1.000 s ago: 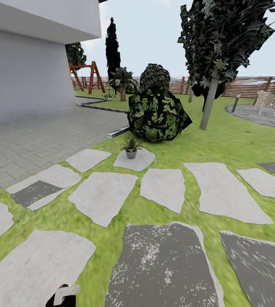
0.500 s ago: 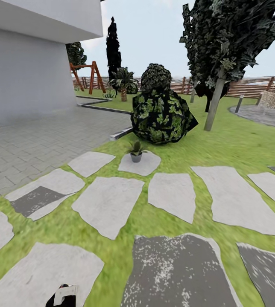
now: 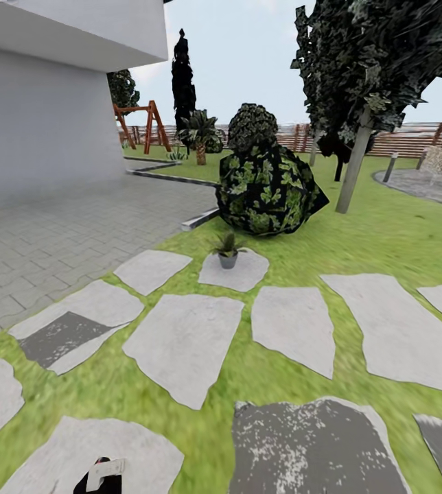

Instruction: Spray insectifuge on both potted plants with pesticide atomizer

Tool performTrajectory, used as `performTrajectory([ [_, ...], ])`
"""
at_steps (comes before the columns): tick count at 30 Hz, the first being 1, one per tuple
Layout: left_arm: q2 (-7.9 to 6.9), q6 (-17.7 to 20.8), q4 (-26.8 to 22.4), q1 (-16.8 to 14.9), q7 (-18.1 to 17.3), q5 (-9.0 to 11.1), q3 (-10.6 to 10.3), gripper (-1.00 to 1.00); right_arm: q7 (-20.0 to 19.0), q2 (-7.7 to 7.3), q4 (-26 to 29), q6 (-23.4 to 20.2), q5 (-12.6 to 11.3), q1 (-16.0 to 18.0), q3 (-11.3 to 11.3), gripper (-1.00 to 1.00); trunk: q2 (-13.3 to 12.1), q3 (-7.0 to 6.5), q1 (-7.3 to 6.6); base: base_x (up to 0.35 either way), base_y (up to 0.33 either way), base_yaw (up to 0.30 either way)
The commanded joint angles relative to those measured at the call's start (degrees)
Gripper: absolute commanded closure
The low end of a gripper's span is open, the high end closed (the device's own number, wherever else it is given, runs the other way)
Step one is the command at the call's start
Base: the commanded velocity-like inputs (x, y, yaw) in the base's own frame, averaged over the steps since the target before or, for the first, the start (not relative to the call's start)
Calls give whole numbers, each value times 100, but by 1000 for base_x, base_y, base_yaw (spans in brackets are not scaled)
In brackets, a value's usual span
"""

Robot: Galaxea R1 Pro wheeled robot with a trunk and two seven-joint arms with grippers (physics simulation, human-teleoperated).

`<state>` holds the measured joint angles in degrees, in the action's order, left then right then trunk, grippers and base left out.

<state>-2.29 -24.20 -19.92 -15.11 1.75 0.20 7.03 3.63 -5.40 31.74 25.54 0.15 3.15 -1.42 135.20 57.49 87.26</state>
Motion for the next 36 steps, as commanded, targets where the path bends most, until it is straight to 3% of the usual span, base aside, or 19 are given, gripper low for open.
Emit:
performTrajectory([
  [1, 1, -20, 6, -6, 8, 0, 0, 100, 15, -2, -1, 16, 3, 2, 1, -100, 2, 5, 2, 276, 236, 0],
  [36, 1, -18, 15, -6, 9, 6, 0, 100, 15, 4, 5, 18, 3, 2, 1, -100, 2, 5, 2, 278, 236, 0],
])
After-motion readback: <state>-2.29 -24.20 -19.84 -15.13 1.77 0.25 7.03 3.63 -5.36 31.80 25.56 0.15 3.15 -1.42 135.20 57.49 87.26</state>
